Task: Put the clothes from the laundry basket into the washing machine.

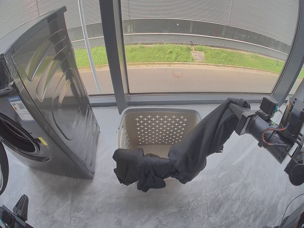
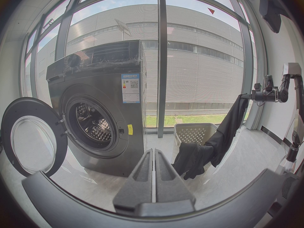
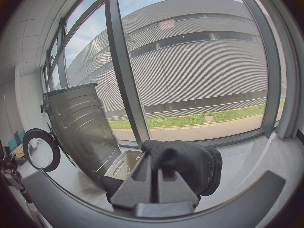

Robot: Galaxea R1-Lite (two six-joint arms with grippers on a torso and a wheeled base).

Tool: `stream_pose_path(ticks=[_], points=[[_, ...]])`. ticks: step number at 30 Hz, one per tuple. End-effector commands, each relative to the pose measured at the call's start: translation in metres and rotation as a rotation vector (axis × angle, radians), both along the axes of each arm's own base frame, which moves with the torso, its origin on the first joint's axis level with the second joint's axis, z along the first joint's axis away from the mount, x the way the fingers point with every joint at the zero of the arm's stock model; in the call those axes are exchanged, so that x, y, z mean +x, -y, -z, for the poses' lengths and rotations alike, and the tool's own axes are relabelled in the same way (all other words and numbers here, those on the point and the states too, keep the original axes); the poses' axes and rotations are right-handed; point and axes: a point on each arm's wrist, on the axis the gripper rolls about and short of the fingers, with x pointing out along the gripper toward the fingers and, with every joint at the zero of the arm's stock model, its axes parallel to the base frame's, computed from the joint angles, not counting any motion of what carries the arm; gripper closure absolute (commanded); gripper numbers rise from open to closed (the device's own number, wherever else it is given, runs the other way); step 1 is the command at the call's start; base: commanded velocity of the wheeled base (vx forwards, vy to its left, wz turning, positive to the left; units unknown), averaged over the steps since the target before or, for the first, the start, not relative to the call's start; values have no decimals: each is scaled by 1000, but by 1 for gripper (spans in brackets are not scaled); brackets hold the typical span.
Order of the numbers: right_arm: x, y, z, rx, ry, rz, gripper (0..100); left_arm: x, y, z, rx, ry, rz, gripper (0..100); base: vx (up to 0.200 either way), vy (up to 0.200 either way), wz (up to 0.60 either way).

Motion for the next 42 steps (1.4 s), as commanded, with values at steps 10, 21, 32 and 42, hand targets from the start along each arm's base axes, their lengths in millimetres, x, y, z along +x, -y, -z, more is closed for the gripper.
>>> stream_pose_path(ticks=[10,21,32,42], points=[[-16,9,-23,29,56,56,100,0,0,5,1,0,-1,100,-80,0,0],[-18,10,-18,21,40,56,100,0,0,5,-8,-1,-3,100,0,145,0],[-21,3,-9,7,9,25,100,0,0,5,-19,-1,-1,100,0,200,0],[-26,-1,-11,15,21,-4,100,0,0,5,-26,-3,-3,100,0,200,0]])
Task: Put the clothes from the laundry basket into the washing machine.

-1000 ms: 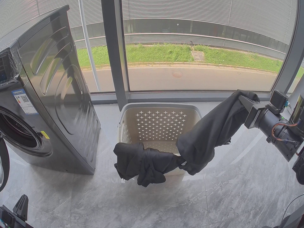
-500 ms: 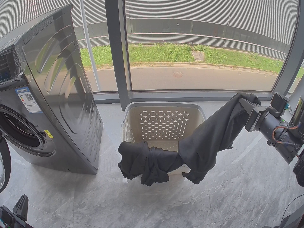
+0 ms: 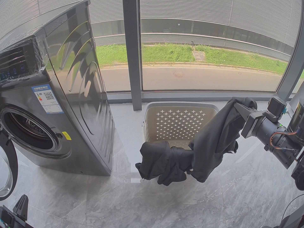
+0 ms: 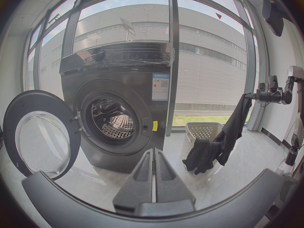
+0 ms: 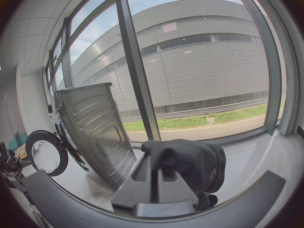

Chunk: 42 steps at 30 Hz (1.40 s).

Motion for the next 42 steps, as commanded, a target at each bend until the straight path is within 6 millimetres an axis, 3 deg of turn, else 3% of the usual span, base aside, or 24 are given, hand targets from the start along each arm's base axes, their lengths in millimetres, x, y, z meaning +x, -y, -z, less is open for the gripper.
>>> stream_pose_path(ticks=[1,28,34,42], points=[[-1,-1,2,-3,-5,-8,100,0,0,5,-1,-2,0,100,0,200,0],[-8,-12,3,5,7,-84,100,0,0,5,5,-1,2,100,0,200,0],[-8,-13,3,5,7,-85,100,0,0,5,6,-1,6,100,0,0,0],[-8,-13,4,3,2,-85,100,0,0,5,3,-1,5,100,-200,0,0]])
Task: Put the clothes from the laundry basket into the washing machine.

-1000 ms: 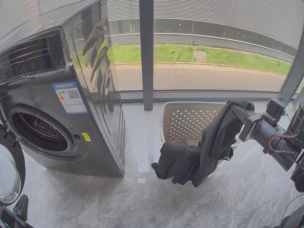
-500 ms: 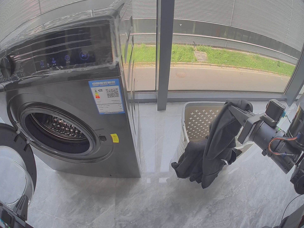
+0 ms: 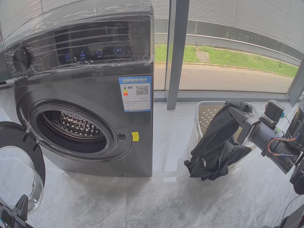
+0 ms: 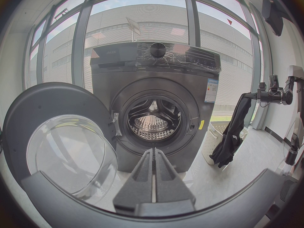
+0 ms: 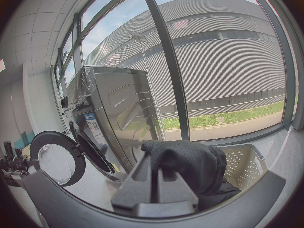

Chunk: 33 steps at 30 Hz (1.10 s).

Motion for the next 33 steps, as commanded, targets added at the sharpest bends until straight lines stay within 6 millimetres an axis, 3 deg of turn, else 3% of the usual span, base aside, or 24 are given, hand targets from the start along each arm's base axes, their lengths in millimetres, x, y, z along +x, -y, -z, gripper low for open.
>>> stream_pose_path(ticks=[1,10,16,33], points=[[0,-1,1,-3,-3,-1,100,0,0,5,-1,0,-1,100,-200,0,0],[1,0,2,-6,-8,1,100,0,0,5,-1,0,-1,100,-200,0,0],[0,0,4,-9,-15,0,100,0,0,5,-1,0,-1,100,0,0,0],[0,0,4,-7,-13,0,100,0,0,5,-2,0,-1,100,0,200,0]])
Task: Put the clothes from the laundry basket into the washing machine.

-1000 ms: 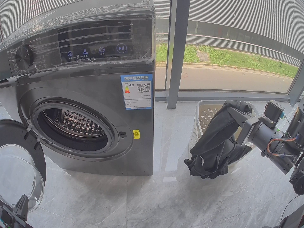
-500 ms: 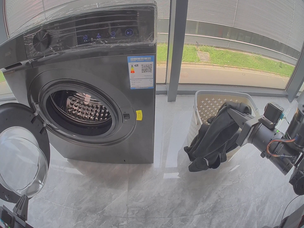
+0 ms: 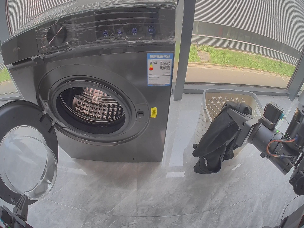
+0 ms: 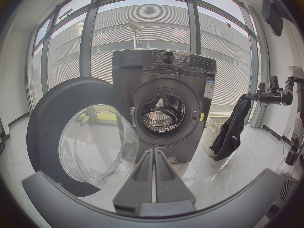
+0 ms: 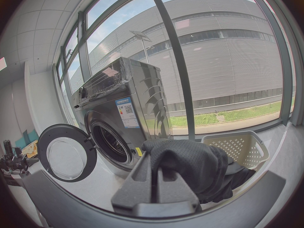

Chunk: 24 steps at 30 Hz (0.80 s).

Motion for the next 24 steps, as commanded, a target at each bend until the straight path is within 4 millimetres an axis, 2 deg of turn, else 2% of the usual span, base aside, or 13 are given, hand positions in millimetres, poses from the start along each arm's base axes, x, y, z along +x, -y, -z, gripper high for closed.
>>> stream_pose_path(ticks=[1,10,19,24], points=[[0,-1,0,-1,-1,-2,100,0,0,5,0,0,-1,100,0,200,0],[0,-1,0,-1,-1,-2,100,0,0,5,1,0,-1,100,0,200,0],[0,0,0,-2,-1,-2,100,0,0,5,3,0,-1,100,0,0,0],[-1,0,1,-3,-2,-2,100,0,0,5,4,0,-1,100,-200,0,0]])
